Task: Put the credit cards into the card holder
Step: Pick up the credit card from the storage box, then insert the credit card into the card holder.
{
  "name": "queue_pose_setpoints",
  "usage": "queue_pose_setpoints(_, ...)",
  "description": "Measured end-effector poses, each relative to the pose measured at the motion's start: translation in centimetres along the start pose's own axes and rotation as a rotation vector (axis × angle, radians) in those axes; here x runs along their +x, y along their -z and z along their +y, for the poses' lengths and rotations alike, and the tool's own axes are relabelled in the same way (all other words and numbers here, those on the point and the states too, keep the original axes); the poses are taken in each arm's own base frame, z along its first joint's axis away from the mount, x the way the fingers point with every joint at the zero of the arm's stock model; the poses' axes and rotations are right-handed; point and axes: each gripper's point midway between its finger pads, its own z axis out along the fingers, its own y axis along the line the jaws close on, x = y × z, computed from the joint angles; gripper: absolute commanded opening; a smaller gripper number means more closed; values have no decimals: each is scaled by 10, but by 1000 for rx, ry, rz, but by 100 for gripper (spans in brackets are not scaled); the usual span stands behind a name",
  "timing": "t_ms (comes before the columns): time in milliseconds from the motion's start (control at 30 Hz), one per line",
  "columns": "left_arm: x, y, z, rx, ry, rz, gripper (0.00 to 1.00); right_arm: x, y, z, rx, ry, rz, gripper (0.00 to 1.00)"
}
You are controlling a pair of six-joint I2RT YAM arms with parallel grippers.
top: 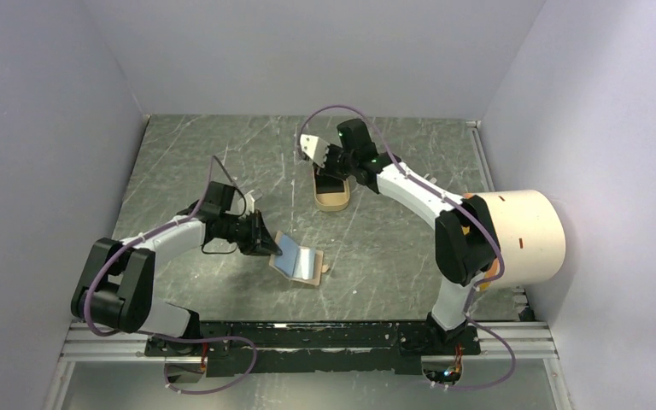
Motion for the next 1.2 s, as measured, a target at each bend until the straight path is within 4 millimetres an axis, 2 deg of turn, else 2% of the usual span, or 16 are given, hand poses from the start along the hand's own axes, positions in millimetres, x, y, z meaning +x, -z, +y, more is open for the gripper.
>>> queue_pose_setpoints(233,-12,-1,-8,48,48,-107,9,-46,20,12,64,-325,-63,0)
queue_pose_setpoints(400,-24,-4,-13,100,64,-193,11,-74,43,28,76,-685,-113,0)
queue_pose_setpoints(533,-16,-16,-2,106,118,-183,18,-82,70,58,41,-959,-153,0)
queue_pose_setpoints(633,-8,-25,5,86,146,-165,27,-87,75,90,-20,-1096,-161,0)
queue_pose_setpoints(733,-3,-27,12,70,159,-166,35,-78,71,130,-98,-1217,-128,0)
queue_pose_setpoints(900,1,-25,25,-1,167,-194,42,-41,59,190,-189,-1397,-10,0)
queue_pose_setpoints(1067,2,-21,36,-67,152,-219,37,-33,55,208,-223,-1488,-7,0)
queue_pose_setpoints(1200,6,-21,44,-103,155,-215,20,-33,52,214,-240,-1542,-30,0)
